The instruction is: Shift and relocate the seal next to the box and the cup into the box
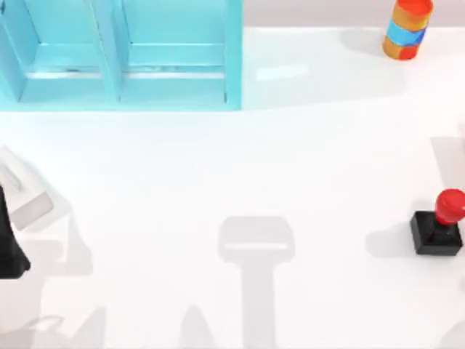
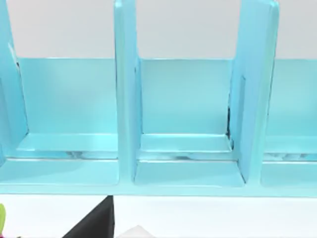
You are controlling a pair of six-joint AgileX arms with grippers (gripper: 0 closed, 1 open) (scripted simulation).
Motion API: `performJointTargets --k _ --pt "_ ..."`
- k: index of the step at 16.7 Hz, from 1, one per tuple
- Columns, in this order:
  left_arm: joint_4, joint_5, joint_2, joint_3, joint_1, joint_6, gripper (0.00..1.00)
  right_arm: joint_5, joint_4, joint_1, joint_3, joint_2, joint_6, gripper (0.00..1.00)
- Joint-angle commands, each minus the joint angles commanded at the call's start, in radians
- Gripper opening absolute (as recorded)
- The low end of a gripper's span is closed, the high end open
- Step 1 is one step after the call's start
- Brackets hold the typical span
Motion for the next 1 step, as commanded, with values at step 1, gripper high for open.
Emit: performJointTargets --k 1 --pt "0.000 0.000 0.000 0.000 0.000 0.000 1.00 0.000 -0.001 0.000 0.001 -0.001 0.000 1.00"
